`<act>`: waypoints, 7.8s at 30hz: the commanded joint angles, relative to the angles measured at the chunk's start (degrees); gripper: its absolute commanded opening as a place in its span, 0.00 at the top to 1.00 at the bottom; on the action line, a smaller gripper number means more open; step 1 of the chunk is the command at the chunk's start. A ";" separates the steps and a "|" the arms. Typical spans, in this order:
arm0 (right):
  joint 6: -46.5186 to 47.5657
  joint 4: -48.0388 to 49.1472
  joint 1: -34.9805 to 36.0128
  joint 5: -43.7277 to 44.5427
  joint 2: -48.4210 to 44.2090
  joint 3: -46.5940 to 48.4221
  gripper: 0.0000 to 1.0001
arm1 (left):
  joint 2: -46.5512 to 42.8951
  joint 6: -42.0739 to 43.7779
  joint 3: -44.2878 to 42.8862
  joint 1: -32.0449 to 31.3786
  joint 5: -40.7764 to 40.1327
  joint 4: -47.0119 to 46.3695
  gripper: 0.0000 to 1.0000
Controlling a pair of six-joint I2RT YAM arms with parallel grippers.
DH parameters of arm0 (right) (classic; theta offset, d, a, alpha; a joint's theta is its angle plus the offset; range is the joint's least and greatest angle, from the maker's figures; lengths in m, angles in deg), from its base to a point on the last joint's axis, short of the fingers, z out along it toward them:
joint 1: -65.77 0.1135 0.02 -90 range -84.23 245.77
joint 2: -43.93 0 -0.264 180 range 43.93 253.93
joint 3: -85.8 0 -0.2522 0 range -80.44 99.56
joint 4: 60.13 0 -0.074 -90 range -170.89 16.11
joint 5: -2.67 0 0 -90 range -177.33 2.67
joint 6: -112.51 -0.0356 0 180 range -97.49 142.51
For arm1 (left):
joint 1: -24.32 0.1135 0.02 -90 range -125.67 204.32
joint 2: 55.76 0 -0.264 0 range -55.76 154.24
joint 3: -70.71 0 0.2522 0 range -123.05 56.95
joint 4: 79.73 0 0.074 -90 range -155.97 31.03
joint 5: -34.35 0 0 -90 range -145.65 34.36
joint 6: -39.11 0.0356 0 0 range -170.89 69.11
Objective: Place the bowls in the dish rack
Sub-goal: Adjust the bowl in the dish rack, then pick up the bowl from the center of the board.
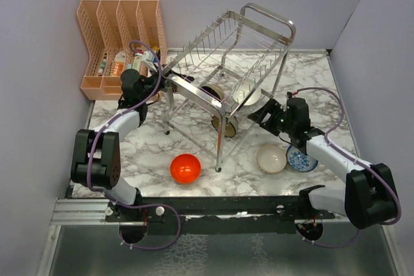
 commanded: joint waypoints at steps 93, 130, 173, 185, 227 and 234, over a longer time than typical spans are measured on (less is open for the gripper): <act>106.39 101.95 14.62 48.44 40.99 7.46 0.99 | -1.28 4.31 -1.01 0.24 -0.47 4.18 0.01; 116.79 102.02 21.76 59.06 51.33 2.32 0.99 | 0.64 -2.31 1.45 0.25 1.16 -6.92 0.01; 76.09 61.71 23.14 64.20 22.64 -4.52 0.27 | 1.91 -3.50 1.07 0.24 1.48 -8.29 0.01; 60.57 34.05 23.15 56.73 13.50 -1.50 0.28 | 1.15 -4.38 1.63 0.24 1.76 -9.34 0.01; -18.35 -68.84 23.01 22.60 -19.51 17.23 0.09 | -0.27 -2.61 -0.58 0.42 2.70 -4.31 0.01; -24.42 -69.89 23.03 18.63 -19.21 12.91 0.20 | 0.06 -2.97 -0.53 0.40 2.86 -4.91 0.01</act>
